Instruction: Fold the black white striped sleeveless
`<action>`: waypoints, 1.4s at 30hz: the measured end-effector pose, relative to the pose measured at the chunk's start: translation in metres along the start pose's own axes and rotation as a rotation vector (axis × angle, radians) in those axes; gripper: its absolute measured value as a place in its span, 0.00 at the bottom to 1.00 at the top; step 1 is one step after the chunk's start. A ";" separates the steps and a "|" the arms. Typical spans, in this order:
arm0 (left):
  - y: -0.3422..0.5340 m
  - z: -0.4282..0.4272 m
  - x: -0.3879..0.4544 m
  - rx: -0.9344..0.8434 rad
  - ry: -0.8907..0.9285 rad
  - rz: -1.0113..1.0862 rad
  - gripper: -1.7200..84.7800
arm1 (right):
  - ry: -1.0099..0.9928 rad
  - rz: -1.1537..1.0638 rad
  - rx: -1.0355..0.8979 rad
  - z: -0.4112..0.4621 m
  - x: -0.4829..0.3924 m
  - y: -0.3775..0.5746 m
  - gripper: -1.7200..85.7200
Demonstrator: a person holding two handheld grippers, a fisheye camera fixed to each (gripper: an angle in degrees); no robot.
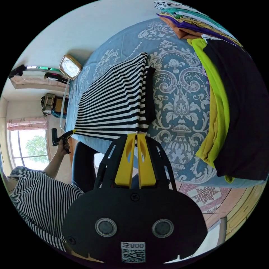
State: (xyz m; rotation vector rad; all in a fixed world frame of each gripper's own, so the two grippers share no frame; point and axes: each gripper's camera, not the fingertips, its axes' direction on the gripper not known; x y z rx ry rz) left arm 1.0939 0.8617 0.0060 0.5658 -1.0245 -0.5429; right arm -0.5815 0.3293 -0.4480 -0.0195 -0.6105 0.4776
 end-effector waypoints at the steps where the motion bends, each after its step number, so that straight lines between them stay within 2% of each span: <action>1: 0.002 -0.011 0.003 0.014 0.016 0.005 0.04 | -0.005 -0.011 0.005 -0.008 -0.002 0.005 0.03; 10: 0.004 -0.038 0.012 -0.049 -0.020 -0.031 0.04 | -0.006 0.022 -0.038 -0.017 0.014 0.044 0.03; 15: -0.001 -0.072 0.035 -0.019 -0.012 -0.033 0.05 | -0.027 0.055 0.004 -0.041 0.016 0.060 0.02; 18: -0.001 -0.099 0.058 0.030 -0.034 -0.031 0.05 | 0.013 0.076 0.047 -0.061 0.012 0.073 0.02; 22: -0.004 -0.128 0.100 0.102 -0.049 -0.016 0.04 | -0.028 0.051 0.115 -0.081 -0.005 0.087 0.02; 29: -0.043 -0.118 0.157 -0.018 -0.070 -0.026 0.02 | 0.127 -0.018 -0.031 -0.046 -0.029 0.078 0.02; 31: -0.051 -0.131 0.175 0.000 -0.063 -0.043 0.02 | 0.064 0.018 0.003 -0.057 -0.024 0.084 0.02; 34: -0.066 -0.152 0.221 0.026 -0.094 0.015 0.02 | 0.091 0.001 0.034 -0.071 -0.030 0.094 0.02; 38: -0.096 -0.142 0.262 -0.073 -0.092 -0.001 0.02 | 0.118 0.007 -0.007 -0.064 -0.025 0.097 0.02; 42: -0.111 -0.164 0.316 -0.009 -0.106 0.009 0.03 | 0.070 0.050 0.074 -0.090 -0.017 0.112 0.03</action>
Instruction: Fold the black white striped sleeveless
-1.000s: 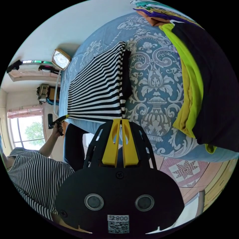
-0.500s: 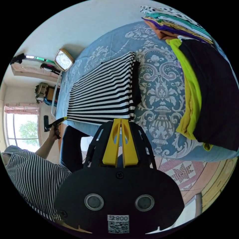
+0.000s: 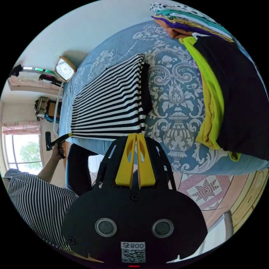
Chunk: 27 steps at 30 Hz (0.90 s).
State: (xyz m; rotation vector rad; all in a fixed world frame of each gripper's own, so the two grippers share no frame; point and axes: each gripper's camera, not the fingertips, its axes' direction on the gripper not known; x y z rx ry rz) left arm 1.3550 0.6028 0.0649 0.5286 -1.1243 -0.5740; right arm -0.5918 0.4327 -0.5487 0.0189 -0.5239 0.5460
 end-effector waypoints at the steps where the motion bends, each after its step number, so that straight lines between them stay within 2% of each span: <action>1: -0.005 -0.009 0.021 0.012 -0.012 0.021 0.03 | -0.001 0.006 0.028 -0.009 0.003 0.006 0.03; 4: -0.019 -0.028 0.078 0.040 -0.024 0.070 0.04 | -0.011 0.042 0.072 -0.022 0.016 0.018 0.05; 9: -0.054 -0.023 0.194 0.020 0.075 0.198 0.05 | -0.087 0.102 0.068 -0.014 0.038 0.023 0.08; 14: -0.104 0.028 0.364 -0.114 0.198 0.424 0.07 | -0.080 0.116 0.033 0.003 0.047 0.020 0.07; 19: -0.141 0.073 0.534 -0.215 0.240 0.664 0.09 | -0.167 0.102 0.041 0.003 0.064 0.023 0.05; 23: -0.159 0.108 0.673 -0.281 0.161 0.870 0.11 | -0.251 0.099 0.064 0.000 0.073 0.023 0.04; 27: -0.168 0.127 0.769 -0.285 0.042 0.993 0.12 | -0.367 0.085 0.098 -0.003 0.080 0.021 0.04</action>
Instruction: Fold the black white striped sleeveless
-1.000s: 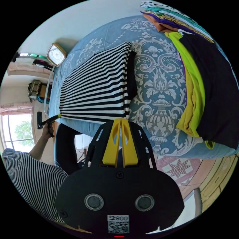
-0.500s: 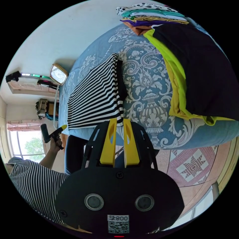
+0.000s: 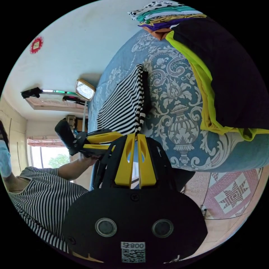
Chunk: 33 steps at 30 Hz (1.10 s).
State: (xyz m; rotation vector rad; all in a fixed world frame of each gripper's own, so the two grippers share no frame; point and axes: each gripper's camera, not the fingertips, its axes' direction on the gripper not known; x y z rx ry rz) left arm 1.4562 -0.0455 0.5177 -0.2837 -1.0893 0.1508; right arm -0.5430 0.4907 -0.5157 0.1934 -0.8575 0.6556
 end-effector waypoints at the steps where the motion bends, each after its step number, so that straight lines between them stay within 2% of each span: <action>1: -0.024 0.002 0.012 -0.016 -0.039 0.022 0.12 | -0.022 -0.001 0.002 0.001 0.002 -0.001 0.04; 7: -0.112 0.002 0.046 -0.080 -0.153 0.043 0.07 | -0.036 -0.032 -0.039 0.021 0.001 -0.012 0.03; 11: -0.142 -0.018 0.052 -0.042 -0.127 -0.005 0.04 | 0.007 -0.067 -0.027 0.025 -0.005 -0.021 0.03; 17: -0.173 -0.039 0.056 0.002 -0.087 -0.045 0.03 | 0.198 -0.133 0.034 0.040 -0.018 -0.082 0.07; 25: -0.197 -0.049 0.055 0.006 -0.053 -0.049 0.03 | 0.270 -0.139 0.030 0.120 -0.021 -0.201 0.11; 33: -0.192 -0.044 0.044 0.013 -0.018 -0.052 0.03 | 0.301 -0.089 0.017 0.191 -0.015 -0.245 0.12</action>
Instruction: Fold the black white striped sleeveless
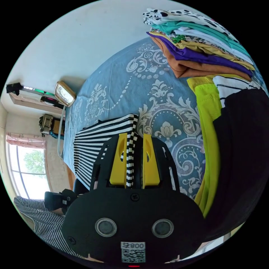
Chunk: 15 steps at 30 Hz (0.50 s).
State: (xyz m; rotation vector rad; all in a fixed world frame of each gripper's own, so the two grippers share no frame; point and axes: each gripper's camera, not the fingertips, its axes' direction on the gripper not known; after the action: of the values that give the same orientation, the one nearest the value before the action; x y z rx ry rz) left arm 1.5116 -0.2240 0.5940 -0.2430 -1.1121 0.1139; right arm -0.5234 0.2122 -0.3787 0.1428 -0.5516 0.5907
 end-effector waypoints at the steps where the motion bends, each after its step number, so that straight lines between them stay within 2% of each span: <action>1: 0.004 0.002 -0.003 0.000 0.006 -0.003 0.03 | 0.020 -0.003 -0.019 0.013 -0.004 -0.005 0.12; 8: 0.042 0.011 -0.021 0.012 0.030 -0.015 0.03 | 0.061 -0.017 -0.026 0.057 -0.021 -0.016 0.10; 15: 0.104 0.010 -0.043 0.058 0.051 -0.043 0.03 | 0.016 -0.006 -0.063 0.104 -0.040 -0.026 0.06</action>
State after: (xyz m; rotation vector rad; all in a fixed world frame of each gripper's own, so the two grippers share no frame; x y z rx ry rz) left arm 1.4865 -0.1310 0.5345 -0.1692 -1.0606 0.1010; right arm -0.5833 0.1420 -0.3114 0.0800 -0.5531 0.5676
